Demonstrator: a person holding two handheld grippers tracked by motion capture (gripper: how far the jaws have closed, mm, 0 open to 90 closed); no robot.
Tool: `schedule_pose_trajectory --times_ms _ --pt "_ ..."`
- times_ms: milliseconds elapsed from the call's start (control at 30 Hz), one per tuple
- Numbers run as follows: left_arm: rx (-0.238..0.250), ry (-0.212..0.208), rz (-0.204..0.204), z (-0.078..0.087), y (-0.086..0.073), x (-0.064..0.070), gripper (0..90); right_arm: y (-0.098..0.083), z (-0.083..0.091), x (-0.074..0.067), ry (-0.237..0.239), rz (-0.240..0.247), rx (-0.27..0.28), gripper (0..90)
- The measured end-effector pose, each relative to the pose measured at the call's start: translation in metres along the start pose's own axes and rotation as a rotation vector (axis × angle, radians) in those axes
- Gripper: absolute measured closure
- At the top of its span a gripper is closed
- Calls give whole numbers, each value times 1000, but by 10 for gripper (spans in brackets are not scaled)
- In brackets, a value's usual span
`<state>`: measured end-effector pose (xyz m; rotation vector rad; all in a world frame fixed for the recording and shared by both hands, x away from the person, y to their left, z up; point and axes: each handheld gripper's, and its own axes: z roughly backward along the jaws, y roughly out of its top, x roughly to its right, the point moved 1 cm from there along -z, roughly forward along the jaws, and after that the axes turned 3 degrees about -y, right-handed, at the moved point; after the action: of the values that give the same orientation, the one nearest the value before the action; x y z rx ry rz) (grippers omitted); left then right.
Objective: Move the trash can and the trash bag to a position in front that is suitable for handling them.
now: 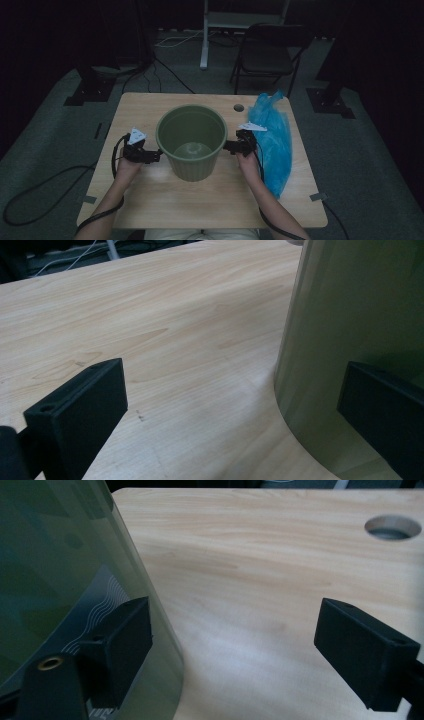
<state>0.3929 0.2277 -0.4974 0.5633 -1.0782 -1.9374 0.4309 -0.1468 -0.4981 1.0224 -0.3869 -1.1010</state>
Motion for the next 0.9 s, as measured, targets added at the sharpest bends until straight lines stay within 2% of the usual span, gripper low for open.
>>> schedule_pose_trajectory --times_ms 33,200,433,700,900 --pt "-2 -4 -12 2 -1 5 2 -4 5 0 9 -10 -3 150" --pt "7 -19 -16 7 -6 13 1 -13 18 -1 23 -12 -2 156" --pt "8 -45 -15 16 -12 25 2 -24 37 -4 32 10 -9 156" --pt "-3 -76 -50 28 -18 43 1 -36 56 -6 39 13 -20 156" --pt "-2 -112 -57 34 -24 56 1 -47 69 -3 60 -18 -18 156"
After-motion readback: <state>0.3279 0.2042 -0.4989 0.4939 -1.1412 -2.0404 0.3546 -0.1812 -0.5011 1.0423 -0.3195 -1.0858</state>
